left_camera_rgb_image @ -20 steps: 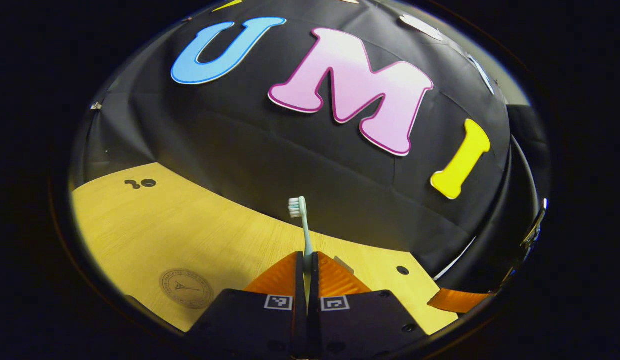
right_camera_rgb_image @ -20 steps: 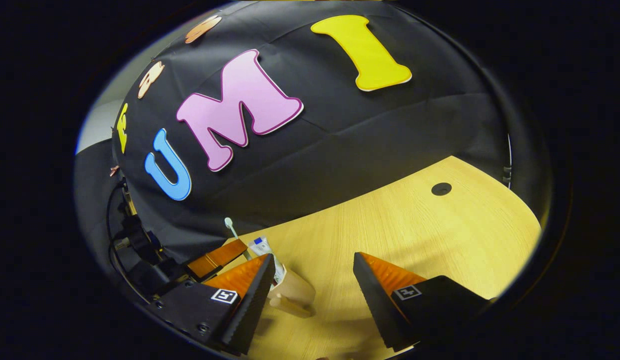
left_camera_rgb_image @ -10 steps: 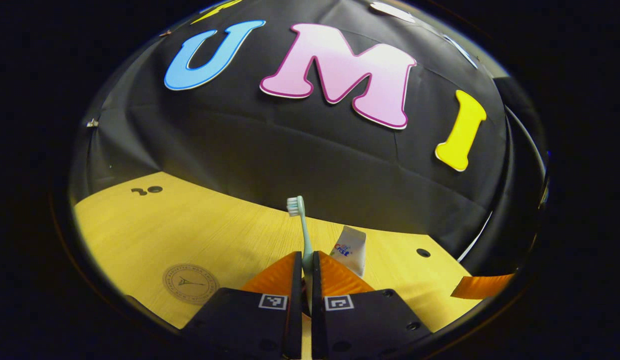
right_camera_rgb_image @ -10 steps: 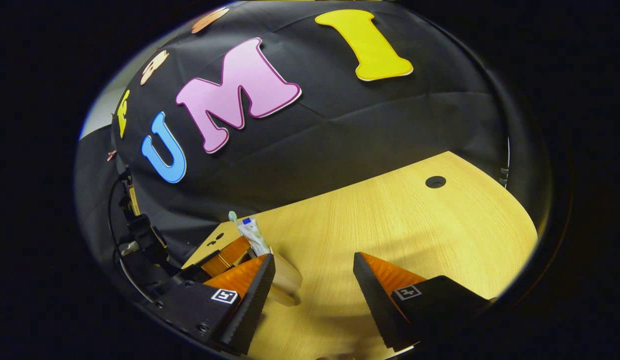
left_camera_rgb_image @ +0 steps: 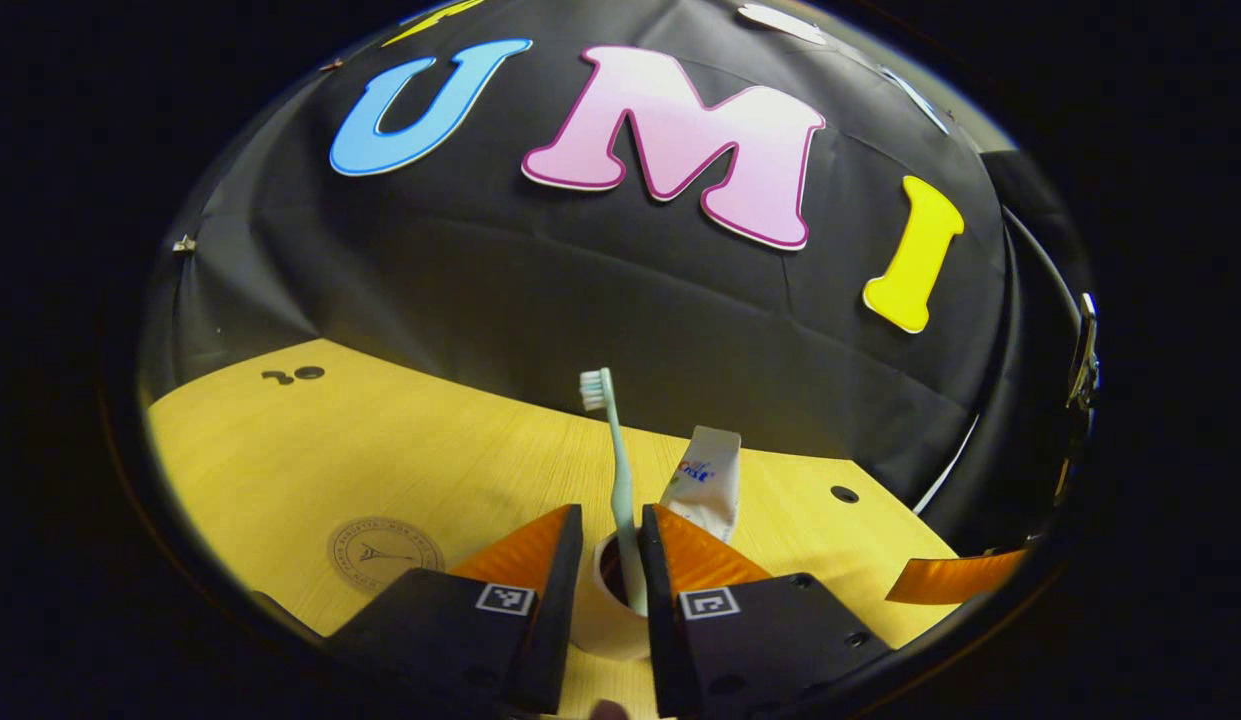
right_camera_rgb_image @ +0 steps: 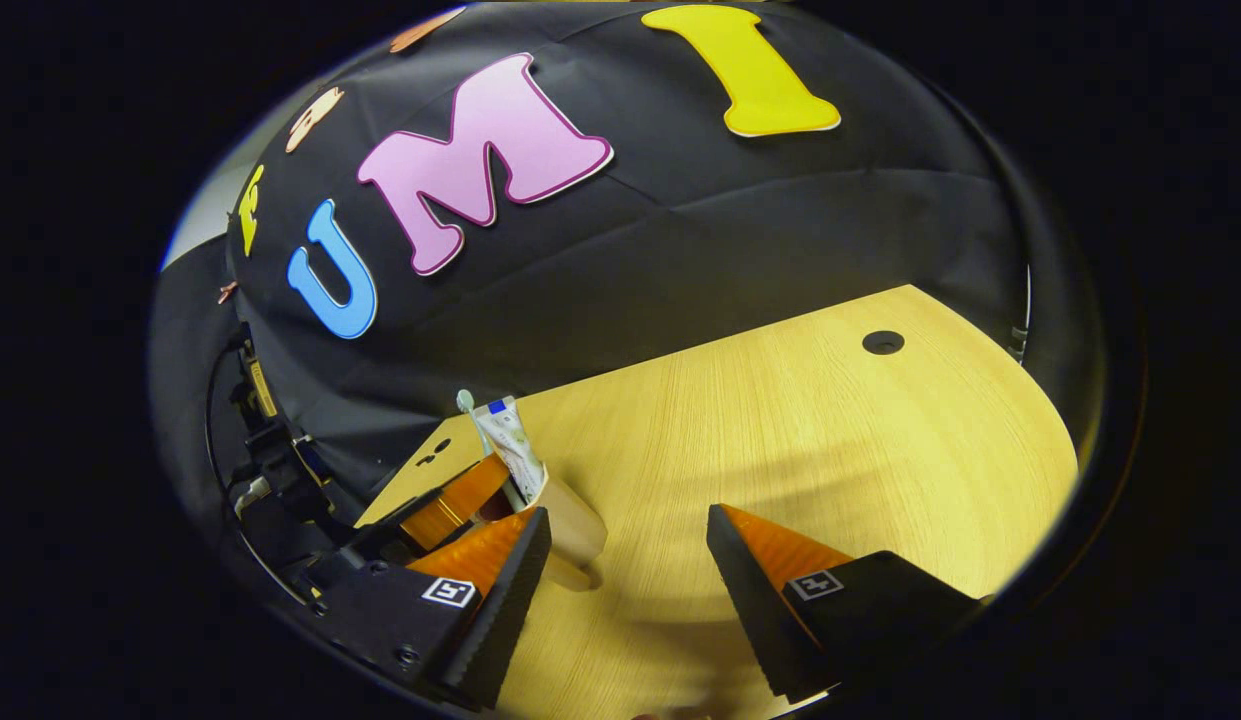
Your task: Put the toothbrush and toothpaste on the desktop into the cup, then pick up the cup and place it on the coaster on the desktop.
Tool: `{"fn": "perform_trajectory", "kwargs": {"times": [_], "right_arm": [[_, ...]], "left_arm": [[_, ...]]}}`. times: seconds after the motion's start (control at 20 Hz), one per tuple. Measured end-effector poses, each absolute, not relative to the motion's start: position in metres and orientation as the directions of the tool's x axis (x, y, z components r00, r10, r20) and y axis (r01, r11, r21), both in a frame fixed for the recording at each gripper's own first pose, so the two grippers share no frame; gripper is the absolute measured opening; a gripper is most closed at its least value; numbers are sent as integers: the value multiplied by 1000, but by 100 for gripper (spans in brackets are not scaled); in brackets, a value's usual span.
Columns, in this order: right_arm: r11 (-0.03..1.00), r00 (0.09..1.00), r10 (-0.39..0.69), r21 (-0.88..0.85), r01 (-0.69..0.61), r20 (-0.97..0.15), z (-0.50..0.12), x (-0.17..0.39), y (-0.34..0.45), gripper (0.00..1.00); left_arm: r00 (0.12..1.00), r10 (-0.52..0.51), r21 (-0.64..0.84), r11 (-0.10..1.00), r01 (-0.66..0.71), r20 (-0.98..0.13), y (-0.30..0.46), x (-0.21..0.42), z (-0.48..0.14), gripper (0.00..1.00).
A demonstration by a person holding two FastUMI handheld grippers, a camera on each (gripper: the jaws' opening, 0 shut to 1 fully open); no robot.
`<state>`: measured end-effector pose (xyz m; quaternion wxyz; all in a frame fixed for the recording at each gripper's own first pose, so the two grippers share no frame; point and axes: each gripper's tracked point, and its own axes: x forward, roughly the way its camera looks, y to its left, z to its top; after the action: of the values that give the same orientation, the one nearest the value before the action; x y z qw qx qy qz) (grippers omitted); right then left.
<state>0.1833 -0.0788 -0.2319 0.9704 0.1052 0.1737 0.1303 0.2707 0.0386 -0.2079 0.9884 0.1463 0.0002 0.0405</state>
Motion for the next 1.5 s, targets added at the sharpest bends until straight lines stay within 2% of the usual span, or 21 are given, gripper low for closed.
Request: {"fn": "perform_trajectory", "kwargs": {"times": [0.05,0.2,0.25,0.3,0.35,0.4,0.7,0.9,1.05,1.5], "right_arm": [[941,900,299,253,-224,-317,-232,183,-76,96],[946,887,305,222,-238,-347,-231,181,-74,96],[948,881,304,209,-241,-362,-230,181,-73,96],[947,872,309,203,-247,-379,-229,180,-72,97],[946,861,316,203,-253,-398,-226,181,-70,97],[943,847,326,204,-262,-420,-225,180,-65,98],[916,702,370,111,-387,-608,-238,172,-20,97],[881,628,297,-48,-471,-719,-265,180,1,98],[869,572,225,-103,-483,-789,-294,186,6,98],[837,512,73,-227,-499,-856,-325,213,14,98]], "left_arm": [[997,74,281,957,-75,16,41,266,-205,51],[997,74,286,955,-77,22,47,250,-195,53],[997,75,296,952,-72,1,49,243,-194,59],[996,87,313,946,-79,-13,55,236,-193,52],[994,108,334,938,-95,-23,64,226,-190,59],[991,131,356,928,-113,-27,73,216,-187,62],[979,192,391,908,-153,-62,109,155,-181,63],[977,200,361,919,-160,-77,119,119,-183,63],[976,202,336,928,-163,-85,126,96,-185,63],[960,261,267,937,-226,-100,172,47,-187,63]]}}
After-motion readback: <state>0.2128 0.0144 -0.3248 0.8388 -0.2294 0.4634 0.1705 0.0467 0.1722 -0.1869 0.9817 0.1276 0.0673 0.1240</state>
